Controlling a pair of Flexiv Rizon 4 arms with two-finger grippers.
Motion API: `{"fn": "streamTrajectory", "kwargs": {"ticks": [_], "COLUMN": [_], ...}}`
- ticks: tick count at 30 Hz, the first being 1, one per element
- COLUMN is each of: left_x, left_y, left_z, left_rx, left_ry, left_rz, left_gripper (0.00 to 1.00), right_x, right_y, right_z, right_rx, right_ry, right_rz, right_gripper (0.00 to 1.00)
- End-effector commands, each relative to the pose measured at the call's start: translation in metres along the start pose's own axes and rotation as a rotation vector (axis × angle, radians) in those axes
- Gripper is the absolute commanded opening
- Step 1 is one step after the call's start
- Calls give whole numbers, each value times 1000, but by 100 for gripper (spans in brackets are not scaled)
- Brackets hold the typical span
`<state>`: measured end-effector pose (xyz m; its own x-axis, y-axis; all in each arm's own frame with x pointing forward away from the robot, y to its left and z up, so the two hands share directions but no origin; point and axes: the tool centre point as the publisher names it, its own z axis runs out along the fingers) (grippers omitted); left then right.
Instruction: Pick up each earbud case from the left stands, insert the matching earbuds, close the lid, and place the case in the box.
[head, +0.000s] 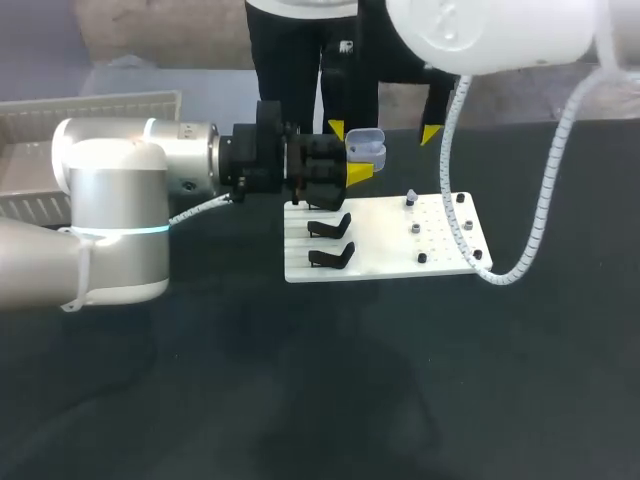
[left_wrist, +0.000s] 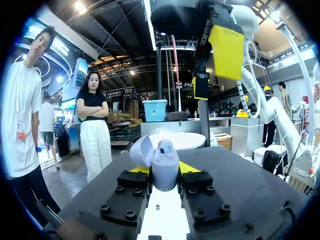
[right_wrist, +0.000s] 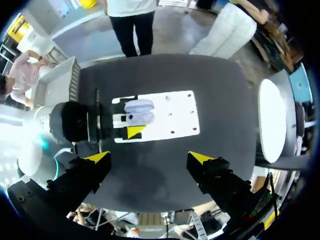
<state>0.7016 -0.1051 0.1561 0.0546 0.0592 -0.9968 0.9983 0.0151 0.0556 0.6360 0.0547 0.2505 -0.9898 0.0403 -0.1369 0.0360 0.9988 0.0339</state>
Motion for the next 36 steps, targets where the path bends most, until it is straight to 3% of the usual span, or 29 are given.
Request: {"fn": "streamTrajectory", "kwargs": {"ticks": [1, 15, 16, 20, 22, 28, 36], "left_x": [1, 1, 1, 1, 1, 1, 1], "left_y": [-1, -1, -1, -1, -1, -1, -1], "left_z": [0, 0, 0, 0, 0, 0, 0], "left_rx": [-6, -6, -6, -6, -6, -6, -6], "left_ry": [-4, -4, -4, -4, -4, -4, -4], "left_rz": [4, 4, 4, 4, 4, 4, 4], "left_gripper": [0, 0, 0, 0, 0, 0, 0], "right_x": [9, 9, 7, -5, -14, -43, -78], "right_y": [-4, -4, -6, -23, -32, -55, -75], "right_z": [-6, -6, -4, -8, -12, -8, 28], "right_rx": [-1, -1, 30, -110, -111, -132, -132], "right_ry": [10, 10, 5, -102, -128, -151, -162], "right_rz": [-63, -63, -60, 20, 43, 124, 211], "right_gripper": [100, 100, 100, 100, 100, 100, 100]}}
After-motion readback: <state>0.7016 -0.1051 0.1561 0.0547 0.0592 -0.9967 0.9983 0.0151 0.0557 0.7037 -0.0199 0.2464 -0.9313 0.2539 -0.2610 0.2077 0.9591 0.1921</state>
